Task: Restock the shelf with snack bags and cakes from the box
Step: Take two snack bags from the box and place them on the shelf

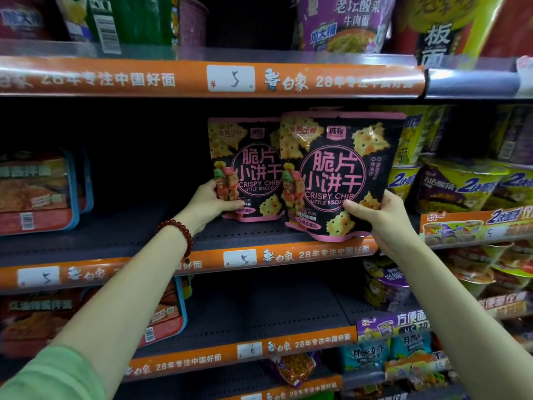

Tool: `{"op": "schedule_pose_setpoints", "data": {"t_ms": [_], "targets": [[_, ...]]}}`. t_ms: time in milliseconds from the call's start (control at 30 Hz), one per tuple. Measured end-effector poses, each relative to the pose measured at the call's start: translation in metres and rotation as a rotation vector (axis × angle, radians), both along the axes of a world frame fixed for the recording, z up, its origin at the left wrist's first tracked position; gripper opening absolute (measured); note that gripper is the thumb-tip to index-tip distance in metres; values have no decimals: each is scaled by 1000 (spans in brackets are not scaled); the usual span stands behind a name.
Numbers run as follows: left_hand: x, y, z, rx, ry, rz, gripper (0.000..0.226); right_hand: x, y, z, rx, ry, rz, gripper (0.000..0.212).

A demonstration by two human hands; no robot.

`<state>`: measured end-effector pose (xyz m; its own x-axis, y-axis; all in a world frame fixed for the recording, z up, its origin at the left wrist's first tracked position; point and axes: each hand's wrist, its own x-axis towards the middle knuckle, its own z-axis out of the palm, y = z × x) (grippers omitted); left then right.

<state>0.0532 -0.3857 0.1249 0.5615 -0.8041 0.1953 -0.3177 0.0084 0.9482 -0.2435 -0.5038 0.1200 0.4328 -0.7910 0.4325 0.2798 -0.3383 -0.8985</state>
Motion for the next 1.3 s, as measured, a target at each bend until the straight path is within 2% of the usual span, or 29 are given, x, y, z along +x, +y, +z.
{"op": "schedule_pose_setpoints", "data": {"t_ms": [200, 267, 333, 400, 533, 600, 700, 867, 1000, 1300], "targets": [[-5, 26, 4, 85, -124, 68, 70, 3, 5, 2, -1, -8, 54, 80], [-2, 47, 2, 136, -291, 100, 69, 8, 9, 1, 3, -25, 83, 71], [-1, 72, -1, 196, -512, 89, 67, 19, 16, 0, 10, -34, 119, 51], [-3, 97, -3, 254, -658, 52, 68, 34, 23, -2, 11, -31, 150, 33], [-1, 134, -10, 427, -856, 19, 104, 67, 31, -1, 30, -10, 203, 30], [2, 142, -16, 488, -920, 39, 99, 82, 32, 1, 38, -5, 225, 31], [3, 144, -26, 466, -1054, 96, 84, 97, 30, 0, 57, -3, 245, 32], [6, 142, -38, 401, -1092, 147, 83, 96, 21, 3, 67, 84, 230, 30], [8, 141, -40, 373, -1096, 153, 82, 91, 18, 5, 42, 165, 231, 37], [9, 141, -42, 368, -1097, 151, 81, 109, 23, 7, 11, 164, 211, 42]]}}
